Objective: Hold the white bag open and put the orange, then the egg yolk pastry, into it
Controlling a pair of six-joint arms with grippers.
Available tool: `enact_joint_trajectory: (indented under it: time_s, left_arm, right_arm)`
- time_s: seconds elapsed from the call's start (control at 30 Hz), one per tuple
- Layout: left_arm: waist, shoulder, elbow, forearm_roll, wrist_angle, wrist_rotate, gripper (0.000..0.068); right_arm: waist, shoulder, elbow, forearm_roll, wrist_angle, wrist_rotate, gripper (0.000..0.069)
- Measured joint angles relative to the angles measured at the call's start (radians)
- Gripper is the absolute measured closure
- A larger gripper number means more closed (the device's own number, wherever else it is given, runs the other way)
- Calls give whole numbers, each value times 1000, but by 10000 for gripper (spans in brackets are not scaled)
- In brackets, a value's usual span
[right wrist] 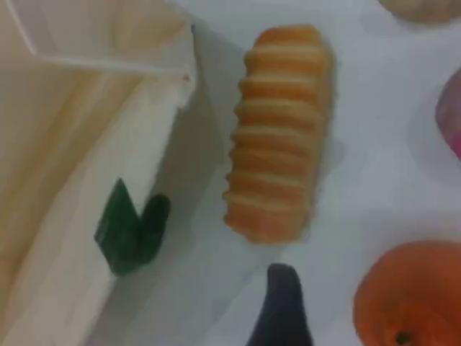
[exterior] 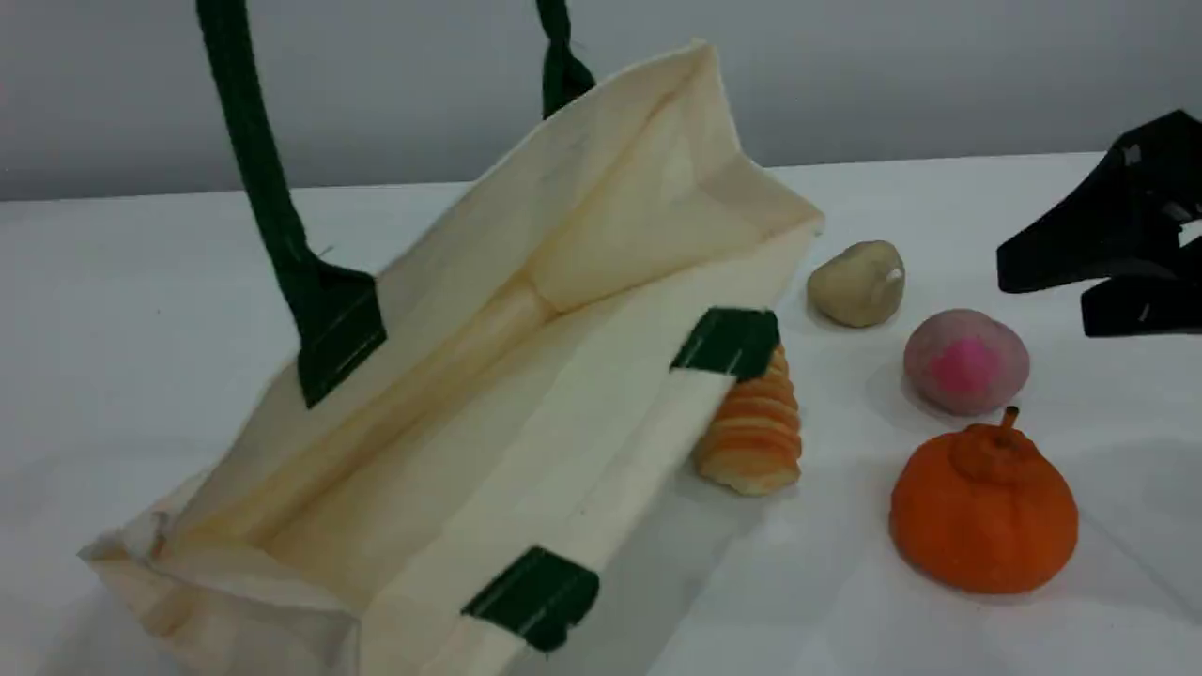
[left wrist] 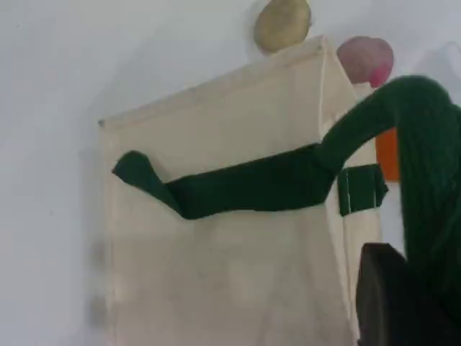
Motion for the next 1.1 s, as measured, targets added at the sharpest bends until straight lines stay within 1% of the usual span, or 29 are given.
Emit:
enact_joint_trajectory:
  time_s: [0.13,0.3,0.37,0.47,0.6,0.77,0.9,1.1]
  left_arm:
    - [0,0,0,0,5,32,617]
    - [0,1,-20,-37,31,115,616]
    - [0,2,-34,-38,32,144,616]
    - [0,16,-50,-68,32,153,616]
    - [0,58,-63,-117,49,197,616]
    - [0,110,-83,-121,37,181,616]
    - [0,113,-84,-120,39,181,616]
    - [0,113,-90,-118,50,181,616]
  right_arm:
    - [0,12,0,-1,6,1,178]
    - [0,40,0,-1,11,1,178]
    - [0,56,0,-1,27,1,178]
    - [0,83,0,-1,43,-19,178]
    - [0,107,-1,5,38,-31,178]
    - [1,109,-1,4,-9,-33,178]
    - [47,109,-1,6,-85,-33,178]
    - [165,109,-1,81,-197,-65,178]
